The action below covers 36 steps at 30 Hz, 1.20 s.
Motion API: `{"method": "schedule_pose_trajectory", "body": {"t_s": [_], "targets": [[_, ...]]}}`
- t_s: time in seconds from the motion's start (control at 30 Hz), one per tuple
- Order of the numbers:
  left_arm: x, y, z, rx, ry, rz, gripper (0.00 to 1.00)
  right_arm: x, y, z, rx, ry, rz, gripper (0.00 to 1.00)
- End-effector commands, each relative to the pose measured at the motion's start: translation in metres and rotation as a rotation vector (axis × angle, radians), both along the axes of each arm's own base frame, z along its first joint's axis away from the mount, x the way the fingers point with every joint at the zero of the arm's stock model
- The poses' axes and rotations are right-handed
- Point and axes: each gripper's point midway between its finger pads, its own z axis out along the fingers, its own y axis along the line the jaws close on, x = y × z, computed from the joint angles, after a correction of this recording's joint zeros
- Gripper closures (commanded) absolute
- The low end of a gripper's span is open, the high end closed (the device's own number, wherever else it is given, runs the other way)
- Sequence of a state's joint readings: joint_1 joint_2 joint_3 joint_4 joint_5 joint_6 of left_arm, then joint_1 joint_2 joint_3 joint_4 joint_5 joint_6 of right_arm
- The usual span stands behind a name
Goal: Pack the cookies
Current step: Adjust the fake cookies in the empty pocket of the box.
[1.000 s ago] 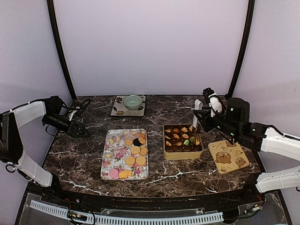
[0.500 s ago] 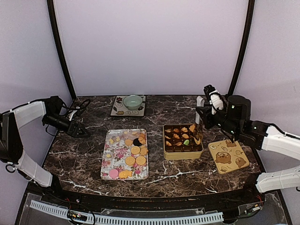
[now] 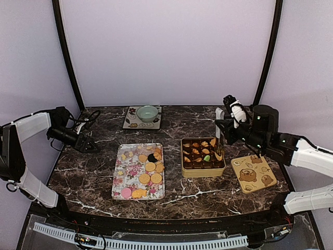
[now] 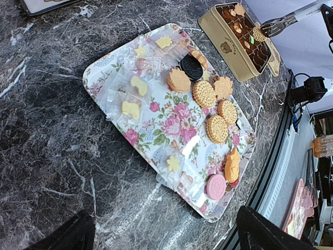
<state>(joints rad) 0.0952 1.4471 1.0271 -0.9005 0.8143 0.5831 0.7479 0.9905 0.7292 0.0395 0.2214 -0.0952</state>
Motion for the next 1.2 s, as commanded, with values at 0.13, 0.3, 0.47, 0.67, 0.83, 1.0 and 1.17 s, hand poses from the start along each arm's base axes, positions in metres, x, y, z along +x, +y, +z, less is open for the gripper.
{"method": "schedule_pose_trajectory", "body": {"t_s": [0.13,0.3,0.47,0.67,0.83,1.0,1.17], "targets": [[-0.002,-0.001,0.008,-0.005,0.007,-0.008,0.02,-0.009,0.009,0.022,-0.039,-0.097,0.097,1.0],[-0.002,-0.001,0.007,-0.001,0.004,-0.006,0.02,-0.019,0.006,0.029,-0.038,-0.16,0.145,1.0],[0.0,-0.001,0.008,-0.003,0.008,-0.001,0.02,-0.018,0.011,0.014,-0.064,-0.132,0.181,1.0],[0.0,-0.001,0.009,-0.003,0.005,-0.002,0.02,-0.013,0.018,0.009,-0.046,-0.119,0.201,1.0],[0.0,-0.001,0.007,-0.004,0.009,-0.005,0.02,-0.012,0.02,-0.001,-0.075,-0.093,0.212,1.0],[0.0,-0.002,0.007,-0.009,0.008,-0.007,0.02,-0.006,0.009,-0.01,-0.098,-0.074,0.19,1.0],[0.0,-0.002,0.007,-0.01,0.006,-0.009,0.03,-0.003,0.006,-0.004,-0.083,-0.087,0.185,1.0]]}}
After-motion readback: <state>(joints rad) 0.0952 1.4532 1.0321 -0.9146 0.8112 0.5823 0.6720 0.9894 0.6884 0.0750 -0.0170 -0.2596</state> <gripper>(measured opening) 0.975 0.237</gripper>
